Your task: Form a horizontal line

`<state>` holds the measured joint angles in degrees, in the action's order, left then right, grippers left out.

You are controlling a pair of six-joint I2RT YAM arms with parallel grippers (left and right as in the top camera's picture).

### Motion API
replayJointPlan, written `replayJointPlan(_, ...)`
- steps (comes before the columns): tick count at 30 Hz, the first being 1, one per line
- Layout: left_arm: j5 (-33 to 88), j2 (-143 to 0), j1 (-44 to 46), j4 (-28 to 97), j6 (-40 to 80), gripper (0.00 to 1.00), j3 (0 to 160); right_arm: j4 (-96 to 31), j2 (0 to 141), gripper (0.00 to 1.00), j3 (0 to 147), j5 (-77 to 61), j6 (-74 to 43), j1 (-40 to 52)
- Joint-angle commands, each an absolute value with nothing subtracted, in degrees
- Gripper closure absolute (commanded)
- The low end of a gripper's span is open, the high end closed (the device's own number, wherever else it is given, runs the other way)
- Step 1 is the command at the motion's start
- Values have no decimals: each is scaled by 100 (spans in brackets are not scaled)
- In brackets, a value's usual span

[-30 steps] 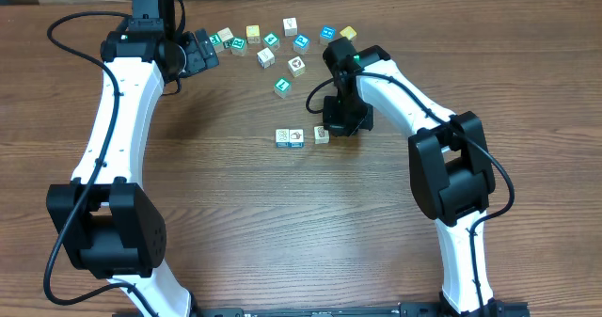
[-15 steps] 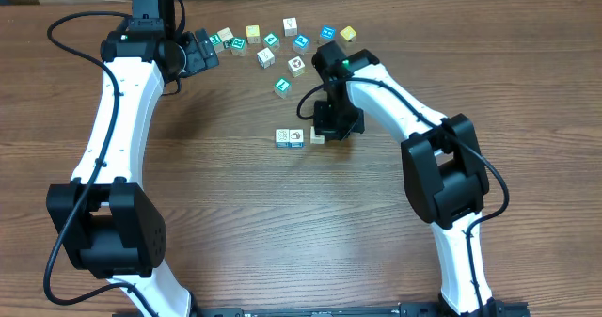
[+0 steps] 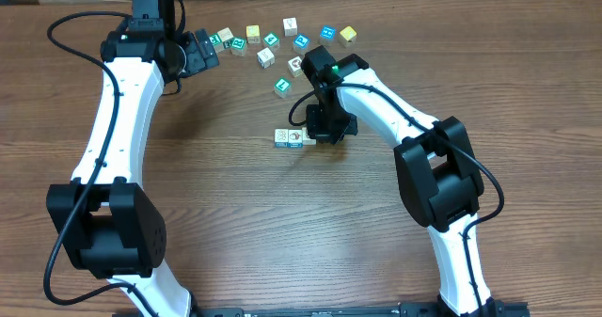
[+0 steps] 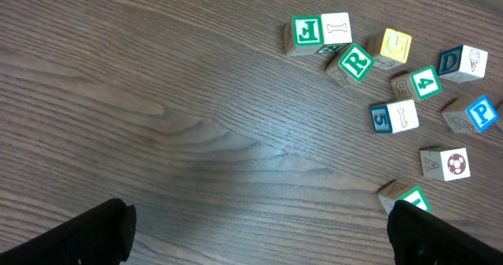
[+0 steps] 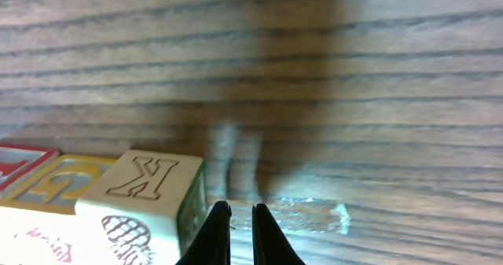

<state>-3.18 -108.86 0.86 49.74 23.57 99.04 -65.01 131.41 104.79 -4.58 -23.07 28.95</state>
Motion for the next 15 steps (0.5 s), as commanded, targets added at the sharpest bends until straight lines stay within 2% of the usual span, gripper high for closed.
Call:
replayJointPlan(1,-296,-10851,117,4963,2311,0,9950,-6372,13093,93,10582,1,-2261,2880)
replayJointPlan(5,-296,-10851,117,4963,2311,1,9950,-5959,13093,92,10582,342,-2252,2880)
replayJointPlan(15,-296,-10851,117,4963,2311,0,9950,-5183,13093,93,10582,3,-2237,2893)
